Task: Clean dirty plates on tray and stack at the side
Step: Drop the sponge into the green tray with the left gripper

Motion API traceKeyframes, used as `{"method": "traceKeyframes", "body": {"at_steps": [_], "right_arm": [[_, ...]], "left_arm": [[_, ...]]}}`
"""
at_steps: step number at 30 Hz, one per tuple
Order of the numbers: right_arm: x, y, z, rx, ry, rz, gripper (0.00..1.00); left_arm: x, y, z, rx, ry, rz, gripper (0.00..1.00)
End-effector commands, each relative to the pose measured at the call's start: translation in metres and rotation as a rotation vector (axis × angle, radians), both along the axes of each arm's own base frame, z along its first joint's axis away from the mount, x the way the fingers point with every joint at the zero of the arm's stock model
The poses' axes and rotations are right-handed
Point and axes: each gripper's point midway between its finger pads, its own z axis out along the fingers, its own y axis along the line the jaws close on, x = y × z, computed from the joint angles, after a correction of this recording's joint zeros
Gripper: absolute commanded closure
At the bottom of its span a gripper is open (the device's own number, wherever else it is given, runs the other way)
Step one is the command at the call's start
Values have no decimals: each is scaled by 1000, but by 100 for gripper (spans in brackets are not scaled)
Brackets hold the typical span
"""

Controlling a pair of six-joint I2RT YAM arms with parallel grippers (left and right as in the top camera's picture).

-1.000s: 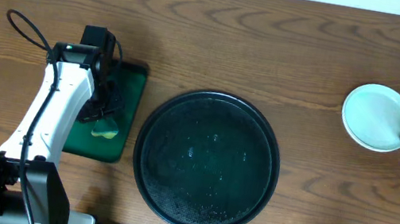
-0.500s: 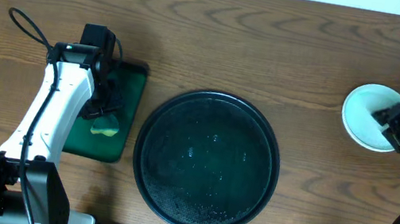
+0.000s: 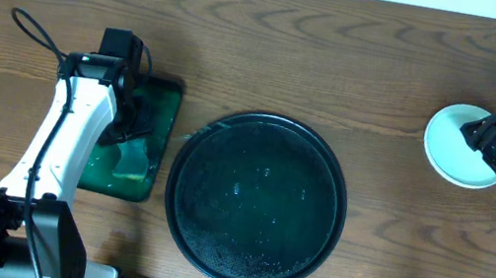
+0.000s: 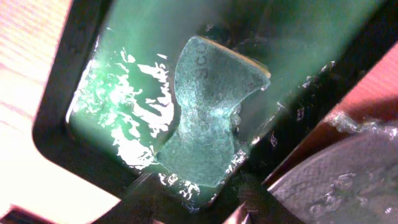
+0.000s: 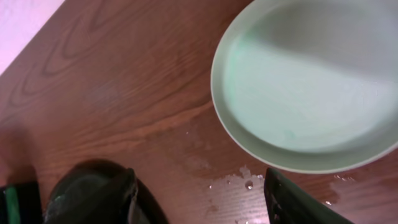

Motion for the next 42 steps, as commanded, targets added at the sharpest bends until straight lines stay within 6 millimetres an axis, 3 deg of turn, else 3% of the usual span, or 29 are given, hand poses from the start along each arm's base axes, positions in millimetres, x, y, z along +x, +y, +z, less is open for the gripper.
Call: {"method": "traceKeyframes", "body": {"at_steps": [1, 4, 5, 9, 13, 19, 28, 37, 42], "right_arm": [[-2, 7, 35, -54, -100, 58, 31], [-9, 14, 62, -104, -180, 94, 4], [-11, 18, 72, -120, -209, 116, 1], [-24, 43, 106, -196, -321, 218, 1], [-43, 71, 129, -272, -397, 342, 1], [-71, 103, 148, -327, -467, 458, 1], [-113, 138, 181, -467, -633, 638, 1], [-159, 135, 202, -613, -715, 608, 1], [-175, 133, 205, -637, -732, 588, 1]], "left_arm": [[1, 5, -1, 16, -5, 7, 42], [11, 4, 8, 9, -45, 2, 37], [15, 4, 12, 10, -61, -5, 36], [30, 4, 40, 14, -152, -30, 28], [40, 4, 79, 22, -273, -42, 24], [30, 4, 135, 52, -440, -110, 24], [-18, 0, 219, 100, -728, -176, 31], [-94, -14, 289, 150, -1042, -310, 33], [-143, -16, 315, 204, -1203, -336, 33]]}}
